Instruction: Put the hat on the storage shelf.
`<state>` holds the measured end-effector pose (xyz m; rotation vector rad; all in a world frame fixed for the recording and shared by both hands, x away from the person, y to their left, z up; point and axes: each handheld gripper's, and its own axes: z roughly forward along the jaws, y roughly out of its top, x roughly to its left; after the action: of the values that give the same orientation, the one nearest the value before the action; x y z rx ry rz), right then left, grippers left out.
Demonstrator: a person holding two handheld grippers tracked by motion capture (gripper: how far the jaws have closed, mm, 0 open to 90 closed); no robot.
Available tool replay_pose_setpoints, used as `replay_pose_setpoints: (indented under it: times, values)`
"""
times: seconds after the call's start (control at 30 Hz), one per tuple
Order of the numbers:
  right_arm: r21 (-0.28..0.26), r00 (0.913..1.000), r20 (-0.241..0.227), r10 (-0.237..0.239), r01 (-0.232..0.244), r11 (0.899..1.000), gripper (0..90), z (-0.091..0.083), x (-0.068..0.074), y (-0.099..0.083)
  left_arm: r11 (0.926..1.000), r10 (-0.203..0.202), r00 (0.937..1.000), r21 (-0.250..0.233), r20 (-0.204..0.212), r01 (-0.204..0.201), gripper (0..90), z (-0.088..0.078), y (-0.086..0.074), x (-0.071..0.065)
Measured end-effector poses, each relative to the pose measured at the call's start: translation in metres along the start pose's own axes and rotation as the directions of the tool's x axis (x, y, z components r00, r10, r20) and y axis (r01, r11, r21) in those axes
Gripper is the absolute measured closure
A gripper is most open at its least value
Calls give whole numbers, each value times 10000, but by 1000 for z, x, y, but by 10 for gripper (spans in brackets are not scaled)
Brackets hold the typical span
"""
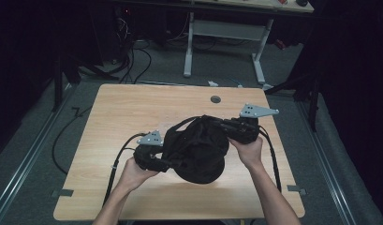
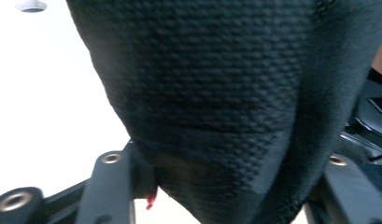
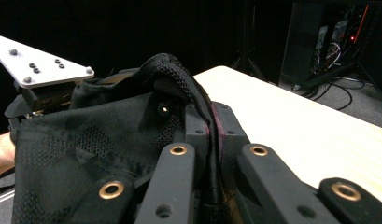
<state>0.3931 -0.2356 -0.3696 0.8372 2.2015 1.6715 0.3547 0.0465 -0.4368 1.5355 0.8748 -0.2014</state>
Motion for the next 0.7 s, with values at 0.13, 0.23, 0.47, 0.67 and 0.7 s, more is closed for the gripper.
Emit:
replay_pose_setpoints:
  times: [0.13, 0.23, 0.47, 0.67, 0.7]
  values:
    - [10, 10000, 22, -65, 65, 10000, 864, 4, 0, 1, 9998, -7, 9991, 176, 412, 0, 642, -2, -1, -4]
    - [79, 10000, 62, -2, 1, 10000, 863, 8, -2, 0, 9998, -47, 9982, 210, 590, 35, 727, -6, -1, -7]
    - [172, 10000, 48, 47, -48, 9998, 856, 12, -3, 0, 9999, 58, 9986, 99, 531, -63, 864, -14, 3, -11]
    - [217, 9998, 5, 189, -189, 9996, 750, 15, -4, 2, 9999, -30, 10000, -152, 74, 31, 875, -17, 4, -13]
    - [220, 9997, 64, 244, -245, 9995, 673, 14, -4, 3, 9998, -43, 10000, -182, -16, 43, 875, -17, 3, -13]
